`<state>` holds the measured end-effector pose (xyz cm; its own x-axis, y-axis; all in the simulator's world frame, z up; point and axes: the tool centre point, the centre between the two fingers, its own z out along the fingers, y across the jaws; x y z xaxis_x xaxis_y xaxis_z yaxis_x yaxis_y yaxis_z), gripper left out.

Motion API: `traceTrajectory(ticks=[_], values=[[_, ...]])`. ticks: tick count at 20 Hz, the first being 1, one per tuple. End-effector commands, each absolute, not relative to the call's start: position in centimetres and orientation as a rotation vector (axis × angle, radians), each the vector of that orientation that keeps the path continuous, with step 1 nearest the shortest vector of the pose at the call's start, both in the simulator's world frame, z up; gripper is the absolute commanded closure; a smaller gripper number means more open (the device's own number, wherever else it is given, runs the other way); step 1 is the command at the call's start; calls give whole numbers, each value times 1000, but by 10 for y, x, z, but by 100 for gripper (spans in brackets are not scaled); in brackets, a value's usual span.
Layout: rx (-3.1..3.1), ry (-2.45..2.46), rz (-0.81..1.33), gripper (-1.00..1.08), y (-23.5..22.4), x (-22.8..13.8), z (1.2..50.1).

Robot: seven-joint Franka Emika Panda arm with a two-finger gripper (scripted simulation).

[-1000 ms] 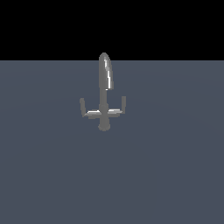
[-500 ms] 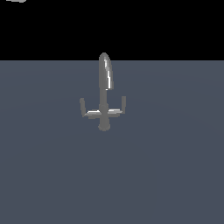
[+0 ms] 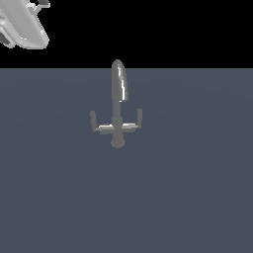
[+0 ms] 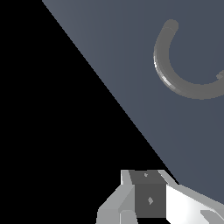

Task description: Turn on the faucet by rotating a designated handle.

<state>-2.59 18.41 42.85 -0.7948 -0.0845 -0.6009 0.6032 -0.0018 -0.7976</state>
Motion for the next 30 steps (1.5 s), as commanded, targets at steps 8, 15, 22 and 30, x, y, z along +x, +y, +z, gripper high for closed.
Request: traceTrajectory(ticks=[8,15,22,30], values=[[187,1916,-2142,108,177,9,356],[-97,2008,-2332,108,166,29,299],[-414,2099,-2488,108,152,43,240],[-788,2191,-2604,108,136,51,177]])
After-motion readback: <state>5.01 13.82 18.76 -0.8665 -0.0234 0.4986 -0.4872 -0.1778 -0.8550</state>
